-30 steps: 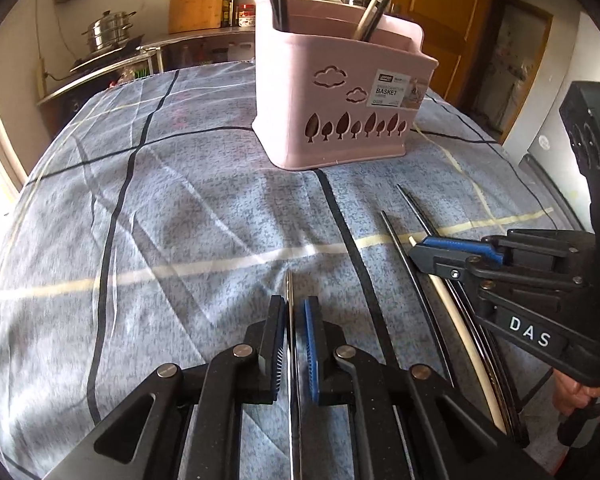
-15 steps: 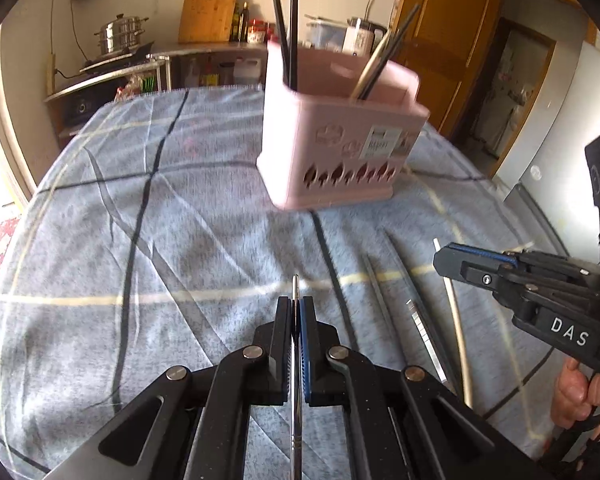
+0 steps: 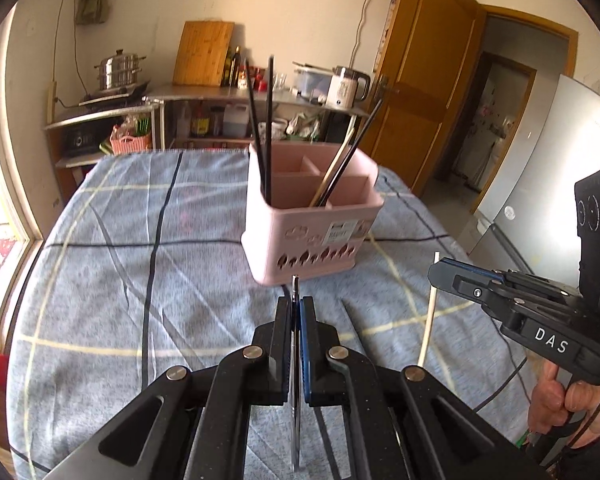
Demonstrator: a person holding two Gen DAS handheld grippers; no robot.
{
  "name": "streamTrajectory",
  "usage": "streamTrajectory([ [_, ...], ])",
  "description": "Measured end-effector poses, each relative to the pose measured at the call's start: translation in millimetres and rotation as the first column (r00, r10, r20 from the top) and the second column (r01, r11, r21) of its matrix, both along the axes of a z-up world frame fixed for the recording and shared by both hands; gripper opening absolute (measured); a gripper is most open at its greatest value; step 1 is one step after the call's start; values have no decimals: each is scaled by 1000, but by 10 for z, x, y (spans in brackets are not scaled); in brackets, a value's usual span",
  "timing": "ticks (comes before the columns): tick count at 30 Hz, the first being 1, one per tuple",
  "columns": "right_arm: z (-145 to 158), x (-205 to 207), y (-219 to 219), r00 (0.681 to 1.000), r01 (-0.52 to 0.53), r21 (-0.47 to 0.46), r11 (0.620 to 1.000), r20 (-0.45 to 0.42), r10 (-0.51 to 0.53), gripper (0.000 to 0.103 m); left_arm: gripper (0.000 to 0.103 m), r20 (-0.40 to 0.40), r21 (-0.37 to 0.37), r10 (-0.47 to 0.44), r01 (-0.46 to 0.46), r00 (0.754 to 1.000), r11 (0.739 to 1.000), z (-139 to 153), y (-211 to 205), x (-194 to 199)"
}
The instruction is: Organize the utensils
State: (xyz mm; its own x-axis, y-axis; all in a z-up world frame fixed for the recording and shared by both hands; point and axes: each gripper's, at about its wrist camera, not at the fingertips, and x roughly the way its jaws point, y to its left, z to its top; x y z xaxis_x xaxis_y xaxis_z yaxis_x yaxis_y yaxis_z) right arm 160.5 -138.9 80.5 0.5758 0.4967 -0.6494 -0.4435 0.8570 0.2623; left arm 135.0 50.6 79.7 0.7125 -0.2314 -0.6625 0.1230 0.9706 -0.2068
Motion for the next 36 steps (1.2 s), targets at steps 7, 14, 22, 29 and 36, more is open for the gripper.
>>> streamTrajectory([
  [7, 176, -25, -59, 999, 2, 11, 1000, 49, -2, 5, 3, 45, -3, -7, 7, 999, 1000, 237, -33, -13],
  [14, 290, -38, -121, 997, 6, 19, 1000, 81, -7, 4, 3, 75, -9, -20, 21, 997, 1000, 423, -65, -13],
  [22, 468, -13, -160, 992, 10, 21, 1000, 125, -12, 4, 3, 93, -8, -47, 48, 995, 999, 614, -114, 71],
  [29, 642, 91, -164, 986, 19, 25, 999, 166, -23, 4, 3, 111, -14, -48, 50, 993, 999, 787, -100, 257],
  [36, 869, 283, -136, 974, 35, 42, 998, 222, -43, 4, 3, 137, -30, -26, 30, 990, 999, 1007, -63, 543],
])
